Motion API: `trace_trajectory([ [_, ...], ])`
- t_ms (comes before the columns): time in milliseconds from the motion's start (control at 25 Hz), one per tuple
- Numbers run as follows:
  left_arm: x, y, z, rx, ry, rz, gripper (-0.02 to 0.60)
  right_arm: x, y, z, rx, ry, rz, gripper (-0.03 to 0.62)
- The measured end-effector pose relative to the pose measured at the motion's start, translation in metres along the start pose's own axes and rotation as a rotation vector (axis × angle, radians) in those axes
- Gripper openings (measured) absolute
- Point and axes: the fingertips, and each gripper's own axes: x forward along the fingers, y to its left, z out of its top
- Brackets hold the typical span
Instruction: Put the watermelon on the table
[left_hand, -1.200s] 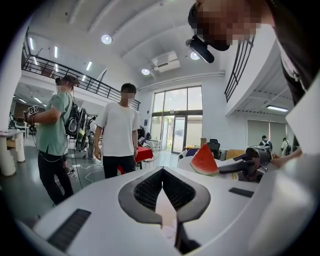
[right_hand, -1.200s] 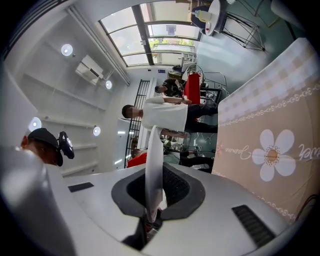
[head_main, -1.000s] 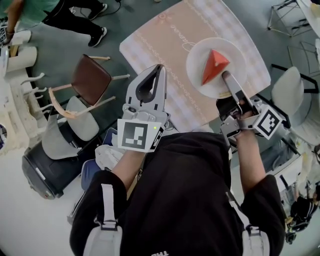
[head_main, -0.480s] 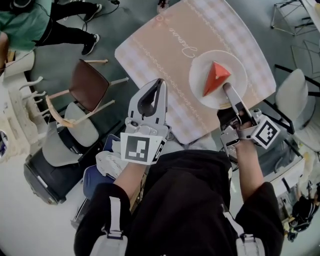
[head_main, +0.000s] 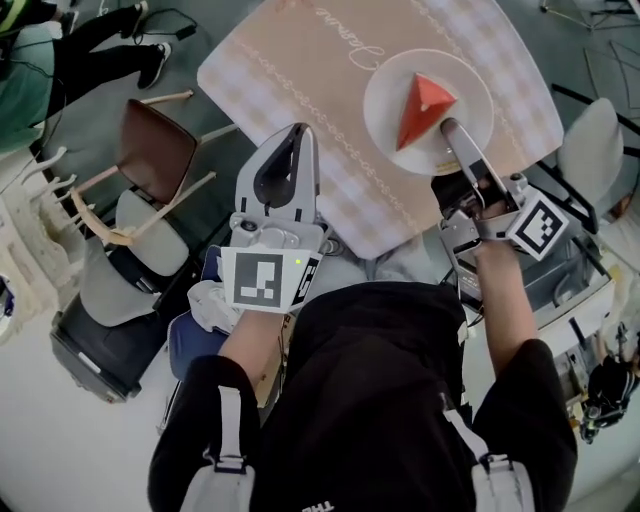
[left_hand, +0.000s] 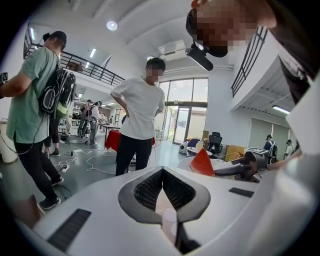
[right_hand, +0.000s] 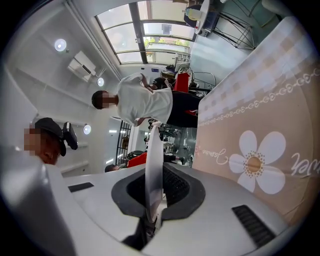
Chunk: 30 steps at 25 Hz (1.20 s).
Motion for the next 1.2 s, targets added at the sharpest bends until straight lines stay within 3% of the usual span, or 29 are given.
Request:
trace_trajectory([
  [1200,0.044,0.012,-0.088,-0.018,0.07,-0.018,0.011,0.001,-0.107,-0.014,0.045,0.001,-0.031,0.018],
])
